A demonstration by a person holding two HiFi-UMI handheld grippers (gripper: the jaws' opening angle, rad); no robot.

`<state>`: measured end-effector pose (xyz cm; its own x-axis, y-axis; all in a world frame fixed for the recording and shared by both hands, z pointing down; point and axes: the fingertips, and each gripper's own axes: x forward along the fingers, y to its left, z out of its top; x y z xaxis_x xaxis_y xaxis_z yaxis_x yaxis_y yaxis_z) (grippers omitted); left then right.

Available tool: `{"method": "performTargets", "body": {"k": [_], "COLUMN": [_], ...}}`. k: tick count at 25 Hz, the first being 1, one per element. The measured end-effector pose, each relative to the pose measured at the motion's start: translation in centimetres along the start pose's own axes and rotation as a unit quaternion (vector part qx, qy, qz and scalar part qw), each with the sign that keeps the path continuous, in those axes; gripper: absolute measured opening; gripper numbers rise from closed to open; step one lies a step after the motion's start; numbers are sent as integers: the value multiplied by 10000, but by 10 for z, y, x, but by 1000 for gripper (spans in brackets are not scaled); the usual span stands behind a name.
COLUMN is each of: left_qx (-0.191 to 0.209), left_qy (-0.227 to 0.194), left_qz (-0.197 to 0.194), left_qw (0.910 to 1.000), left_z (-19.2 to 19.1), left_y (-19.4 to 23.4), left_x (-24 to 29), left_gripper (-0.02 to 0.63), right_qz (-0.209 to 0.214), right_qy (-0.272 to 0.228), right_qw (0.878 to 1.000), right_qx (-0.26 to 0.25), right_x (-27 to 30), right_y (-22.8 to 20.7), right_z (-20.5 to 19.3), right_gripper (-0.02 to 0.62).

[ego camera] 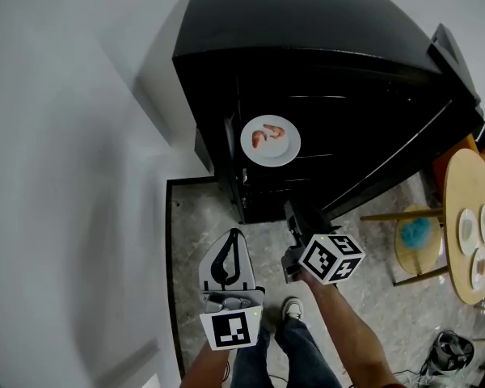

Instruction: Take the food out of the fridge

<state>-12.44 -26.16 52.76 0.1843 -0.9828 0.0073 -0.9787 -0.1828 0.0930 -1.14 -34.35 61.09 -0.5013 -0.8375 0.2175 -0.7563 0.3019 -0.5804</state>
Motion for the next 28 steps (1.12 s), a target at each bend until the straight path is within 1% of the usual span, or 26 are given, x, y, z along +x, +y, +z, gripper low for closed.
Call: {"method": "performTargets", "body": {"k": [3,5,8,12,16,18,21,28], "left_qx": [-1,11,-5,1,2,-5,-7,7], "left_qy": [13,20,22,17,38,41,48,52], "left_qz": [-4,-10,-7,-12,-28,-31,-28,-21], "left_qw": [10000,10000,10000,10000,10000,10000,10000,10000], "left_z": [-1,-2,-3,-3,-4,-4,-5,-6], "left_y": [-1,-1,0,-1,-1,0,0,3], "left_x": [-1,-1,-1,0,1,2,2,3], "left_gripper": [12,12,13,12,12,13,13,13], "right_qz": [-39,-49,-33,22,-13,9,60,169], "right_qy": [-11,-24,-37,-7,-68,-100,-117,-139], "right_qw": [9980,9956,9935,9896,9860,9821,9732,9575], "right_qx": [624,941,1139,1436,1668,1882,2295,2876], "right_x": [4,6,10,15,21,25,32,43], "right_y": [-8,-12,-15,-18,-24,-26,-29,-34], "right_z": [-1,-1,-2,-5,-4,-4,-4,-5], "right_gripper": [25,25,27,59,74,80,92,98]}}
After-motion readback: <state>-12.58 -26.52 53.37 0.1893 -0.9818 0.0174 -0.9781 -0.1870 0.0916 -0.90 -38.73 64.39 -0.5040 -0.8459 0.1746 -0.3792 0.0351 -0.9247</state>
